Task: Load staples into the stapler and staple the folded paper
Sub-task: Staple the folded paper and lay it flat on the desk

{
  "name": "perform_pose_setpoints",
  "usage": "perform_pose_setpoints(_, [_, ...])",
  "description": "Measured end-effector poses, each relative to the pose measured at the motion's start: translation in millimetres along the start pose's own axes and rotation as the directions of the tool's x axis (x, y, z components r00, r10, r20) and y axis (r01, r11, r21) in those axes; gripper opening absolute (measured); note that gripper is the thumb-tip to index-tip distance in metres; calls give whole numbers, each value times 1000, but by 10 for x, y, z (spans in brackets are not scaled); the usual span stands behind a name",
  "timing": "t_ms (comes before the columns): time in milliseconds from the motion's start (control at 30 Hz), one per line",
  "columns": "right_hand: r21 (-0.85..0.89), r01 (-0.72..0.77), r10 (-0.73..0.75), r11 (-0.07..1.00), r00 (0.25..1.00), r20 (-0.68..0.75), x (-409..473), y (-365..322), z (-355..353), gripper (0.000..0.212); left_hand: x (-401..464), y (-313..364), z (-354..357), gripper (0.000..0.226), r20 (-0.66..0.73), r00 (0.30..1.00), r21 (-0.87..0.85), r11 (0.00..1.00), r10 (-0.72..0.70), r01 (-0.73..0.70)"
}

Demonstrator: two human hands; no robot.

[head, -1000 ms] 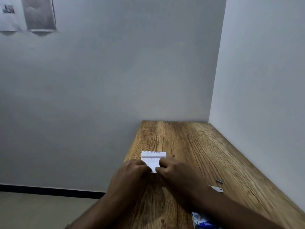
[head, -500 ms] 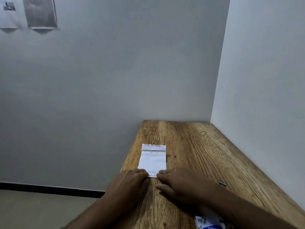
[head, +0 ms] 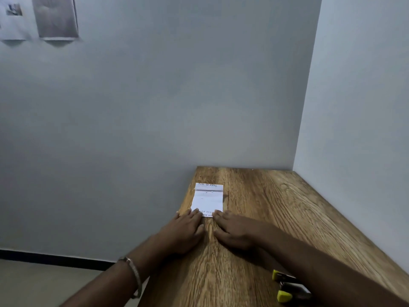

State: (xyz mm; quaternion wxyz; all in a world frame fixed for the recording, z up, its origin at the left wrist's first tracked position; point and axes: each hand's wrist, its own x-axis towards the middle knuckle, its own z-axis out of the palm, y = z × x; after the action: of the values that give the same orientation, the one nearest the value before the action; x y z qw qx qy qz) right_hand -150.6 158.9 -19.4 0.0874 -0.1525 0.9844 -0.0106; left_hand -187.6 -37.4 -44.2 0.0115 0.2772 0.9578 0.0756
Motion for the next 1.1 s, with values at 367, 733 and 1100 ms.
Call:
perform_pose_setpoints(367, [43,-18,20,999,998,-54,632,324,-32,73,733,-236,-31,57,-12,1000,-11,1000,5,-5])
perform_pose_setpoints(733, [81,11,-1,997,992,-128,713,411,69,75,843,-296,70,61,-76,997,-61,998,11,-16])
perform_pose_setpoints(1100, [78,1,9,997,992,-125,759,433,84,77,878,-294,63,72,-39,999,-3,1000,-14,14])
